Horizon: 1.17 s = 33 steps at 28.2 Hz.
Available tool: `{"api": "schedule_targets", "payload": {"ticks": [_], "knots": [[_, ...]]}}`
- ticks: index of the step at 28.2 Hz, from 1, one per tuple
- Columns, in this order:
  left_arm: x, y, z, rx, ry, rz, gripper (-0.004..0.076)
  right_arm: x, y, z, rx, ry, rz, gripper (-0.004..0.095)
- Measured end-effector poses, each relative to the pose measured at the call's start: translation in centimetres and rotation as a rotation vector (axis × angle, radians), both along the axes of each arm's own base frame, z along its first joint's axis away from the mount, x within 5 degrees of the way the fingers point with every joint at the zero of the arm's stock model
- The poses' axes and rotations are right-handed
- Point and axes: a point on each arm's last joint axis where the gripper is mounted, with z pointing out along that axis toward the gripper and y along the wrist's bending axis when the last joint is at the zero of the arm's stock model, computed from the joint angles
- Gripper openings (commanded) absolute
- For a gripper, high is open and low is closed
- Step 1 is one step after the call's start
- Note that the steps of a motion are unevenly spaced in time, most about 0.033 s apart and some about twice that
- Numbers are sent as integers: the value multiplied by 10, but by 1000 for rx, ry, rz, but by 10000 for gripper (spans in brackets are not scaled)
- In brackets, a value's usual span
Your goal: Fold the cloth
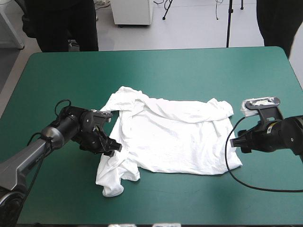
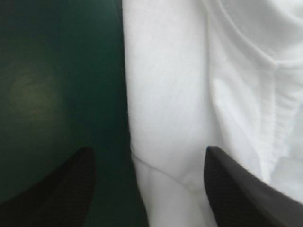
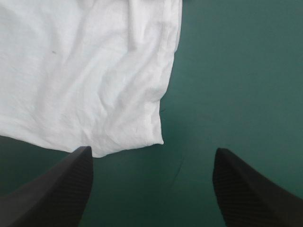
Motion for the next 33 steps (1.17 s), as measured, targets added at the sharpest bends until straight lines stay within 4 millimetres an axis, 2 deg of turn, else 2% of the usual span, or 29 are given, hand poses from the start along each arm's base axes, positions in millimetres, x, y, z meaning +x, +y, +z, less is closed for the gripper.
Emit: {"api": "schedule_targets", "payload": {"ticks": [2,4,11,16,20,29,31,32,33], "knots": [[4,-2,-10,9,28,-2,468,0,0,-8,-4,14,0,671],[5,-3,-15,5,49,-5,426,1,0,-16,-5,22,-1,671],[7,-5,-17,-14,48,6,138,3,0,-48,-5,23,-2,671],[8,-6,-18,-17,47,9,-6,9,2,-80,-16,92,-3,671],[8,-6,-18,-20,46,10,-9,18,3,-102,-27,156,-4,671],[7,-7,-18,-32,50,17,-9,41,7,-136,-48,274,-5,666],[7,-8,-18,-41,53,22,-9,43,8,-143,-50,302,-6,535],[7,-8,-18,-43,54,23,-9,44,9,-145,-43,314,-9,396],[7,-8,-18,-45,55,24,-9,44,10,-146,-27,320,-3,307]]}}
